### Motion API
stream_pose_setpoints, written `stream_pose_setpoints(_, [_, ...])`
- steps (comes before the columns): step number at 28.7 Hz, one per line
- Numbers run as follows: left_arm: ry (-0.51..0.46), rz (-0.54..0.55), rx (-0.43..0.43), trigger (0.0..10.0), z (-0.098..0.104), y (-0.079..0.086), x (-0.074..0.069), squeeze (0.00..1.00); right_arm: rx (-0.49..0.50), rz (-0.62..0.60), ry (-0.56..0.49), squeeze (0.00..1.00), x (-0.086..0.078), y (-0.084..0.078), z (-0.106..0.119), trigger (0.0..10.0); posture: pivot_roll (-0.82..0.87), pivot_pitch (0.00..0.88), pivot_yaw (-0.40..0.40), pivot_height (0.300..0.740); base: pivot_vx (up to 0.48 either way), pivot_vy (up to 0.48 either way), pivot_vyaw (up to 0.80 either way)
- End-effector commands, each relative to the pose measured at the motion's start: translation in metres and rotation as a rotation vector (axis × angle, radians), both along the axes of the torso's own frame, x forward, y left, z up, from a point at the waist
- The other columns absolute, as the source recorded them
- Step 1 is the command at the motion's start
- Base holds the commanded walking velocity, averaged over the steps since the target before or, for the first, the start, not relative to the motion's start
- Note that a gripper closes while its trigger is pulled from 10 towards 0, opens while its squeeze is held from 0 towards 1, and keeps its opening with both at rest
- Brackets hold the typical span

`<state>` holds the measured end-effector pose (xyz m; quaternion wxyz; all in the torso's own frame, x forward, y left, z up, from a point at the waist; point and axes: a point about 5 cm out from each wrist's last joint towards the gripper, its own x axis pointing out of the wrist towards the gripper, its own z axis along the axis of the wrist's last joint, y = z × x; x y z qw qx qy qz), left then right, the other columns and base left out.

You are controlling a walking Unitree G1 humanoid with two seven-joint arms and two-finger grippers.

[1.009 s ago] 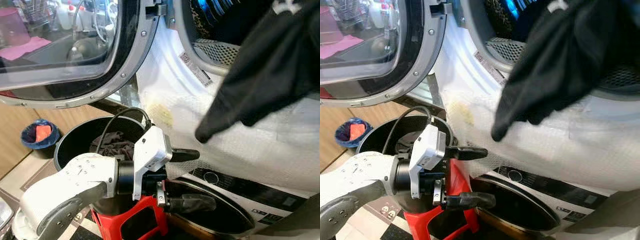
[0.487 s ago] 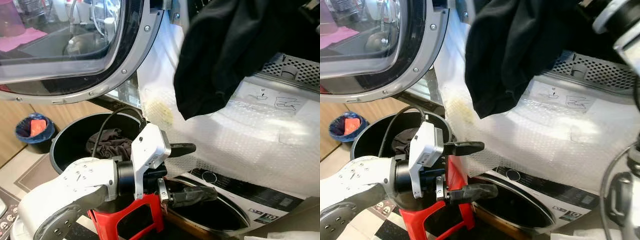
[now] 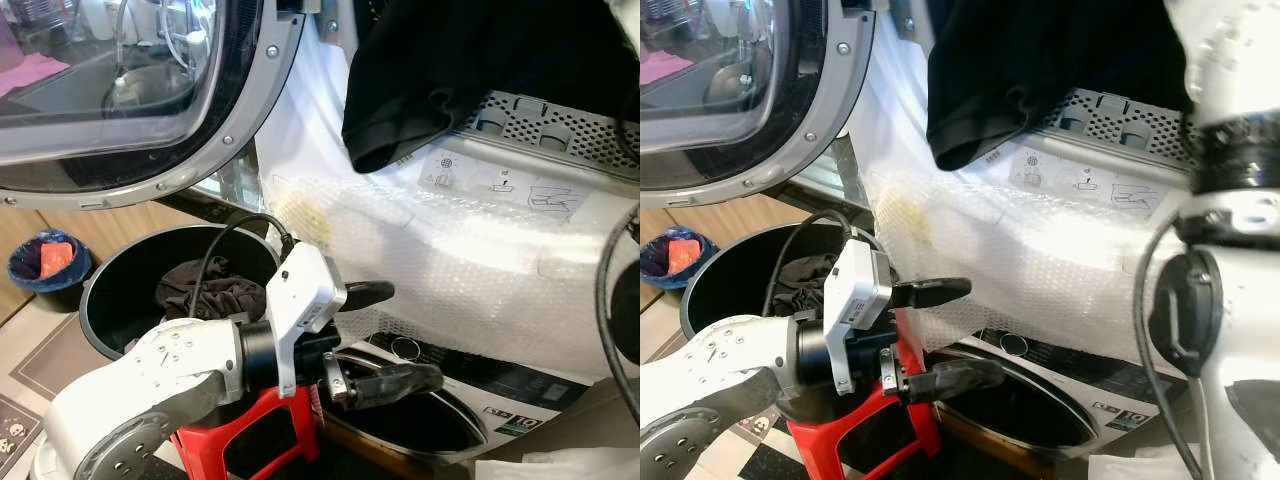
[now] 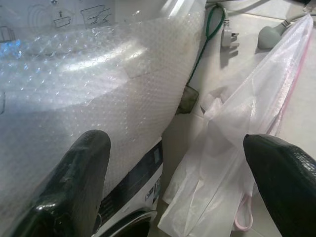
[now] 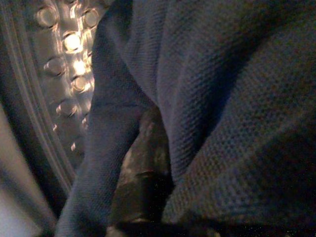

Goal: Clothes washing

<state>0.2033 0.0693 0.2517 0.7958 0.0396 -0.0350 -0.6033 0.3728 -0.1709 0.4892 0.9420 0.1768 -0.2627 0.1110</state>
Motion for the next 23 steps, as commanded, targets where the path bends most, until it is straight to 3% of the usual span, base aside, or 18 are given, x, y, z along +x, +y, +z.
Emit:
stream_pose_setpoints(1, [0.000,-0.020,-0.003,10.0,0.001,-0.003,-0.006,0.00,0.062,-0.046,-0.075,0.00,-0.004,0.003,0.018,10.0,0.02,0.155,-0.077,0.740,0.000,0.000,0.00])
stream_pose_setpoints(11, [0.015,0.015,-0.033,10.0,0.001,-0.006,-0.007,0.00,0.268,-0.168,-0.119,0.00,-0.004,0.000,0.028,10.0,0.04,0.161,-0.099,0.740,0.000,0.000,0.00])
stream_pose_setpoints(14, [0.020,0.027,-0.042,10.0,0.000,-0.007,-0.008,0.00,0.334,-0.154,-0.147,0.00,-0.007,0.000,0.035,10.0,0.05,0.166,-0.106,0.740,0.000,0.000,0.00])
stream_pose_setpoints(18, [0.027,0.038,-0.055,10.0,0.000,-0.009,-0.010,0.00,0.392,-0.155,-0.151,0.00,-0.010,-0.002,0.039,10.0,0.05,0.173,-0.117,0.740,0.000,0.000,0.00])
stream_pose_setpoints(23, [0.034,0.070,-0.080,10.0,0.001,-0.010,-0.012,0.00,0.393,-0.246,-0.162,0.00,-0.013,-0.011,0.041,10.0,0.04,0.198,-0.129,0.740,0.000,0.000,0.00])
